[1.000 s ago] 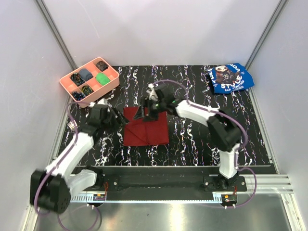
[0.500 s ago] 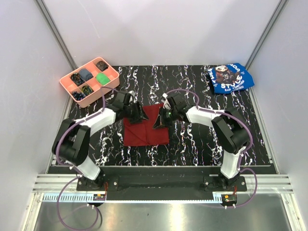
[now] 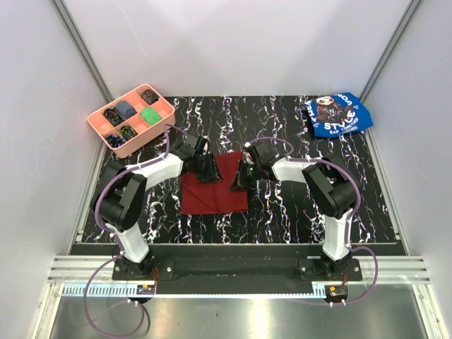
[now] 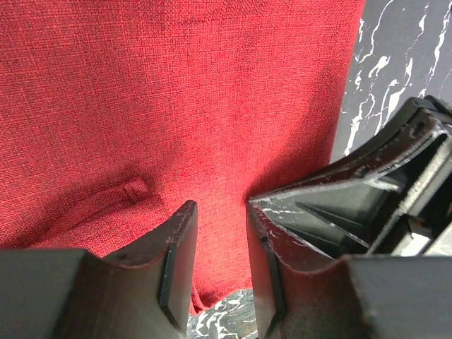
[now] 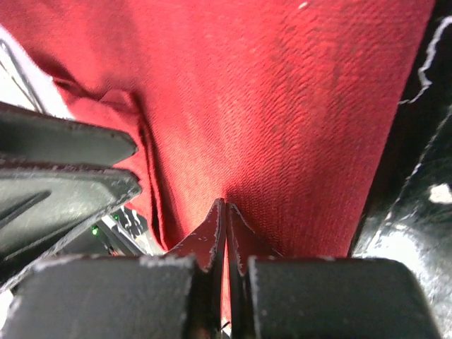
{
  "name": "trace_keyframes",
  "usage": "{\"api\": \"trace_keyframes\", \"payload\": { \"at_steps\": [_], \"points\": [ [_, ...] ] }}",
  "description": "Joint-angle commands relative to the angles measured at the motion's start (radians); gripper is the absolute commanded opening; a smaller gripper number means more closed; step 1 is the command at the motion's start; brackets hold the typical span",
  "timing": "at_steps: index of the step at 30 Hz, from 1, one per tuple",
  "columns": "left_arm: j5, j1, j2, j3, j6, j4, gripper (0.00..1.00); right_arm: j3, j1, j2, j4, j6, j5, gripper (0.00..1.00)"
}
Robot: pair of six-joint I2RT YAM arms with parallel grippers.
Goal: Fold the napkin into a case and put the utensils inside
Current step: Fold the rectangle-folded napkin at the center of the board.
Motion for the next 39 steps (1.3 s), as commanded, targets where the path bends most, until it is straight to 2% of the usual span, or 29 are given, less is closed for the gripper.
{"api": "trace_keyframes", "payload": {
  "at_steps": [1,6,13,16,22,23,24,27,30,32,33,34,35,37,39],
  "points": [
    [-0.025,-0.017,0.016,0.005,0.019,0.017,0.36,-0.01,-0.001,0.012,0.053,0.03,0.037,0.0],
    [-0.075,-0.018,0.056,0.015,0.015,-0.046,0.27,-0.016,-0.002,0.023,0.053,0.052,0.063,0.0],
    [-0.186,-0.018,-0.051,-0.084,0.018,-0.127,0.25,-0.027,-0.001,0.023,0.053,0.083,0.115,0.0],
    [-0.192,-0.015,-0.19,-0.187,-0.002,-0.138,0.24,-0.025,-0.001,0.028,0.051,0.084,0.12,0.0],
    [-0.229,0.02,-0.546,-0.388,-0.079,-0.274,0.27,-0.027,-0.002,0.028,0.053,0.067,0.12,0.0],
    [-0.247,0.026,-0.648,-0.399,-0.088,-0.299,0.31,-0.025,-0.001,0.025,0.053,0.06,0.103,0.0],
    [-0.296,0.035,-0.698,-0.405,-0.099,-0.334,0.33,-0.019,-0.001,0.022,0.053,0.052,0.094,0.0],
    [-0.321,0.061,-0.821,-0.381,-0.085,-0.337,0.45,0.0,-0.001,0.008,0.048,0.029,0.06,0.0],
    [-0.28,0.1,-0.791,-0.333,-0.059,-0.272,0.51,0.031,0.01,-0.017,0.005,-0.003,0.057,0.0],
    [-0.231,0.12,-0.69,-0.301,-0.047,-0.242,0.51,0.053,0.022,-0.041,-0.028,-0.023,0.057,0.0],
    [-0.198,0.132,-0.648,-0.266,-0.033,-0.224,0.5,0.057,0.027,-0.052,-0.039,-0.031,0.056,0.03],
    [-0.188,0.138,-0.605,-0.247,-0.024,-0.224,0.5,0.059,0.029,-0.064,-0.056,-0.035,0.056,0.11],
    [-0.184,0.143,-0.534,-0.23,-0.015,-0.228,0.5,0.05,0.032,-0.093,-0.062,-0.04,0.057,0.15],
    [-0.212,0.169,-0.464,-0.207,0.002,-0.219,0.52,0.03,0.033,-0.124,-0.067,-0.048,0.056,0.19],
    [-0.142,0.214,-0.436,-0.204,0.012,-0.158,0.51,-0.007,0.033,-0.164,-0.07,-0.062,0.059,0.19]
  ]
}}
